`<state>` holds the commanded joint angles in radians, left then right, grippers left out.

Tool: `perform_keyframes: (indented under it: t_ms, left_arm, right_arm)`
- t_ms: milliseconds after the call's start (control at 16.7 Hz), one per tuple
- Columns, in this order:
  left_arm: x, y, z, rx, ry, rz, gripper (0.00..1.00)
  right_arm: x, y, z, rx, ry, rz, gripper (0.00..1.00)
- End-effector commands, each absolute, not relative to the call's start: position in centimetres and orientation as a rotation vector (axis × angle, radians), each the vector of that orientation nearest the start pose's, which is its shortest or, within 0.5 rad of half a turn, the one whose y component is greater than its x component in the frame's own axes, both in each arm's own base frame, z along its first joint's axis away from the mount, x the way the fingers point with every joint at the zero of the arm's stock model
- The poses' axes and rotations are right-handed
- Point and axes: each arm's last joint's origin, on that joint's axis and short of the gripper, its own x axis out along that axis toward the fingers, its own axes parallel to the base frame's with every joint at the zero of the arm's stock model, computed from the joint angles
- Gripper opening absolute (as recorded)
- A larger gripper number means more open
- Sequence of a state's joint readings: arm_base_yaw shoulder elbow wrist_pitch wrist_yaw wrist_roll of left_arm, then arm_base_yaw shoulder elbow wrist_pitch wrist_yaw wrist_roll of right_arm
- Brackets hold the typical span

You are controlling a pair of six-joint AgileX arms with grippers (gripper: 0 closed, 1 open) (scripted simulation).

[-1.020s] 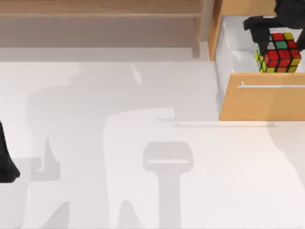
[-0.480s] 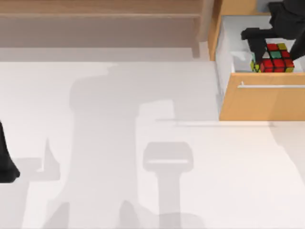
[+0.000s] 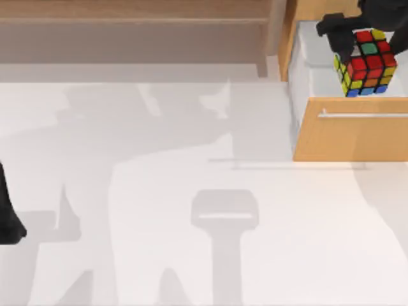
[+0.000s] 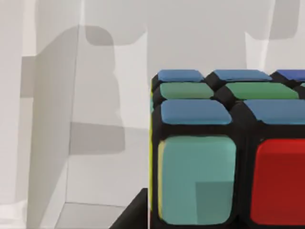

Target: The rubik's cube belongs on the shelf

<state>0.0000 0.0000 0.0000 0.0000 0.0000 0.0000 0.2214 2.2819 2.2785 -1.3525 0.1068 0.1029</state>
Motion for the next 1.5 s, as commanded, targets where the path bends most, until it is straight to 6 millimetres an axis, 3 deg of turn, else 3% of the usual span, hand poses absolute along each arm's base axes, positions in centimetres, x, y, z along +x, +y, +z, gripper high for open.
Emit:
perform_keyframes:
  t_ms: [180,300,540,780,1080,1500]
  left_arm:
    - [10.6,-0.1,16.0,0.000,0.000,0.000,1.00]
    - [10.6,-0.1,16.0,0.000,0.000,0.000,1.00]
    - [10.6,-0.1,16.0,0.000,0.000,0.000,1.00]
    - [10.6,-0.1,16.0,0.000,0.000,0.000,1.00]
    - [10.6,-0.1,16.0,0.000,0.000,0.000,1.00]
    - [10.6,-0.1,16.0,0.000,0.000,0.000,1.00]
  right_arm:
    - [42.6,14.9,29.4,-0.216,1.182,0.088,0.00]
    - [40.8,18.4,30.3,-0.264,1.071,0.133,0.00]
    - [38.3,25.3,29.8,-0.312,0.817,0.202,0.00]
    - [37.5,30.3,27.9,-0.279,0.534,0.200,0.00]
    - [37.4,33.7,24.8,-0.177,0.221,0.115,0.00]
    - [36.7,35.4,19.5,-0.038,-0.038,-0.005,0.00]
